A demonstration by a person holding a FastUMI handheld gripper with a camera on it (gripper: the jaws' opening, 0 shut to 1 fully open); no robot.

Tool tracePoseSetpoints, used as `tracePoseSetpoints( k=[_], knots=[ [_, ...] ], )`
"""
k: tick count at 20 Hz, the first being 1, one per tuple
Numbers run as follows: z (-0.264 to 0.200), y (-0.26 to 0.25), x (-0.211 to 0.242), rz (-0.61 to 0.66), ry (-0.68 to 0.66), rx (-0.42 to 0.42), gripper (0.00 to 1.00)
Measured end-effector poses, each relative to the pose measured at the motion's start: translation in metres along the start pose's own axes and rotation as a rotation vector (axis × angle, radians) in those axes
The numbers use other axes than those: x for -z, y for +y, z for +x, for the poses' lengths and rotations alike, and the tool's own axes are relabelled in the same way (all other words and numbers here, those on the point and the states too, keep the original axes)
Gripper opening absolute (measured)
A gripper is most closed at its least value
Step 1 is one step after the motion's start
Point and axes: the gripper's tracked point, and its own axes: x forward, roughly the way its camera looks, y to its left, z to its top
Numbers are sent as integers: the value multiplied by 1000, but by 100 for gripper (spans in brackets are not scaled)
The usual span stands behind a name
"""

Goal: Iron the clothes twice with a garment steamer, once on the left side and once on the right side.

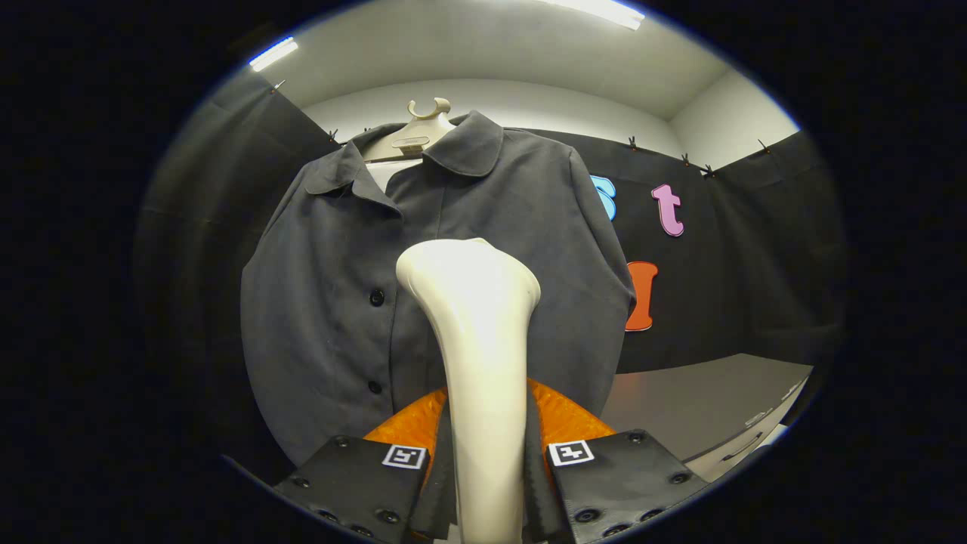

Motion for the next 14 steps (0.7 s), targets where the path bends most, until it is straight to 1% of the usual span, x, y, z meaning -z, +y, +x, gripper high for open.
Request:
tracePoseSetpoints(
  k=[14],
  knots=[
    [-12,1,45,8,62,5,45]
  ],
)
